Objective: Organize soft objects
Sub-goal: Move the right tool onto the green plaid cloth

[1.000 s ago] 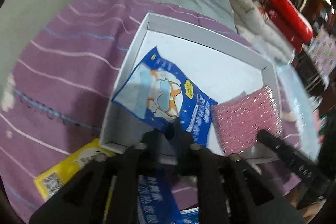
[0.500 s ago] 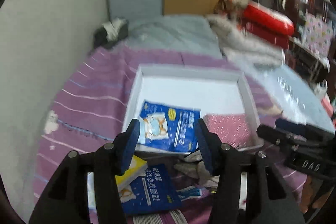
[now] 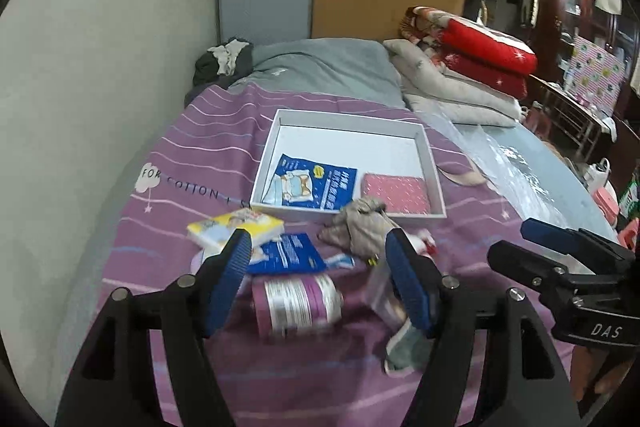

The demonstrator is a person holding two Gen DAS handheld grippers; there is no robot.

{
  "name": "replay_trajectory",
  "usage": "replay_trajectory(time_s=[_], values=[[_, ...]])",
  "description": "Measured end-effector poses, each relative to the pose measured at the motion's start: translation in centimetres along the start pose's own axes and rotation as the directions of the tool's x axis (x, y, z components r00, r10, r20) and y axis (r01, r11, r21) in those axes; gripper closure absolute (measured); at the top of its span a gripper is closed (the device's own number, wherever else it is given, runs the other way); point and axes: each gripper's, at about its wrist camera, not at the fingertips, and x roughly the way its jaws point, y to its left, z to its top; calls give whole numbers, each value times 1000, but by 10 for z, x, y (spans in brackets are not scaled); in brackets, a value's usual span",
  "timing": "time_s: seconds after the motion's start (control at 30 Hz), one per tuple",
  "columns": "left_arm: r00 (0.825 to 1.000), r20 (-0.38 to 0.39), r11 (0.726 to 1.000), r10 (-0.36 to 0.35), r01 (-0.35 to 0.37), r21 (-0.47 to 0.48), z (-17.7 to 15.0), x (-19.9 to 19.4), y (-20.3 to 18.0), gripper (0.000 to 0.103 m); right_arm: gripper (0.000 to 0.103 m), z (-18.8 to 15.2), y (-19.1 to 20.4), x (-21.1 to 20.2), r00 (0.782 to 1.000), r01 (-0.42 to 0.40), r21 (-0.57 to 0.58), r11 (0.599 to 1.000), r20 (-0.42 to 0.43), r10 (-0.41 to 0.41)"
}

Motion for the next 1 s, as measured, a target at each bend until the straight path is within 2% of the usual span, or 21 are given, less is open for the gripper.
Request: replay_trajectory(time_s=[0.17,0.33,0.53,0.67,0.8,1.0], values=[[1000,-6,1000,-9,9,19,-12,-24,-6,32,23,-19,11,-14,1000,-3,-11,1000,-15,3],[1000,-22,1000,-12,12,19,-19,-25,-4,32,23,-31,16,-14,999,-7,-7,1000,-44,7],[997,-56,998,-54,53,-26,-37,-12,4,32,23,-45,18,-5,997,-7,4,1000,-77,7],[990,-119,997,-70,65,-46,-58,6,7,32,23,-62,18,11,993,2,3,1000,-119,-1],[983,-177,999,-49,48,-11,-73,25,1,32,23,-76,17,29,986,15,5,1000,-166,-14],[971,-231,998,-62,65,3,-88,40,-3,32,23,-83,9,36,984,27,28,999,-178,-21]])
